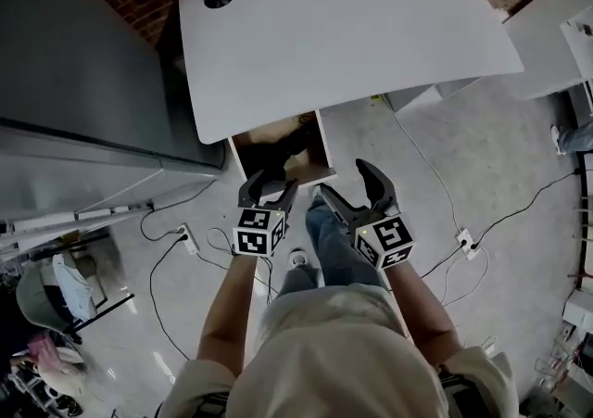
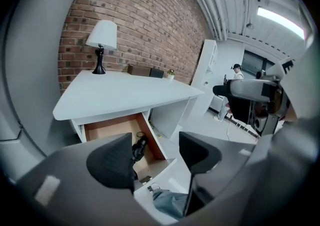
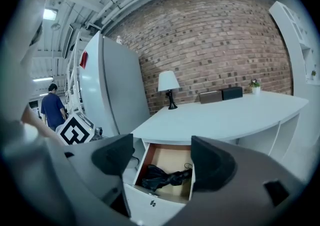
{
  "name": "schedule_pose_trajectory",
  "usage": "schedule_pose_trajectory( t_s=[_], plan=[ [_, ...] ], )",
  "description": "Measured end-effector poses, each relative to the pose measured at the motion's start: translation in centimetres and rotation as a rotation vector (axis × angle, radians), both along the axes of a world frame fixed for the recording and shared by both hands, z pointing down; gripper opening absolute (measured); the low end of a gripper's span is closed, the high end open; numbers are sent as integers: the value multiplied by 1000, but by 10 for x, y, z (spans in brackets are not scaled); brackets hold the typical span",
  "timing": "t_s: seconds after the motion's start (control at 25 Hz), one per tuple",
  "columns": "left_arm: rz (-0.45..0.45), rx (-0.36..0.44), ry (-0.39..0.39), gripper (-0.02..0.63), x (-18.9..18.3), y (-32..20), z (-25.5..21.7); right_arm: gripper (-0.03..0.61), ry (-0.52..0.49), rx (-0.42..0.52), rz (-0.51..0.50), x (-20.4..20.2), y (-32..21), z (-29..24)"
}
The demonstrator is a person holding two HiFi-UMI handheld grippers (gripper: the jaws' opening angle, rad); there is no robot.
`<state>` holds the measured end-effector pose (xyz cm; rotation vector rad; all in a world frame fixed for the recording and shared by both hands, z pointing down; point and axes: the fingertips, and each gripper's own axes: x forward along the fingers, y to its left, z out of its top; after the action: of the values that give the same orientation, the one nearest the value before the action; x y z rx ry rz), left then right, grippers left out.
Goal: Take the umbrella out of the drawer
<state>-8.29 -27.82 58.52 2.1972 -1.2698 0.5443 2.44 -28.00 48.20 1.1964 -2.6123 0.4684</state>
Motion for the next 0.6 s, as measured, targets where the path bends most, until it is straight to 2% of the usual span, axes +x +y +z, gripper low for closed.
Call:
schedule_pose_trajectory(
  t_s=[0.16, 0.6],
  plan=[
    [30, -61, -53, 293, 9, -26, 45, 348, 18, -72, -2, 6, -26, 33],
    [134, -245, -207, 324, 22, -73, 182, 348, 25, -174, -19, 14, -68, 112]
  ],
)
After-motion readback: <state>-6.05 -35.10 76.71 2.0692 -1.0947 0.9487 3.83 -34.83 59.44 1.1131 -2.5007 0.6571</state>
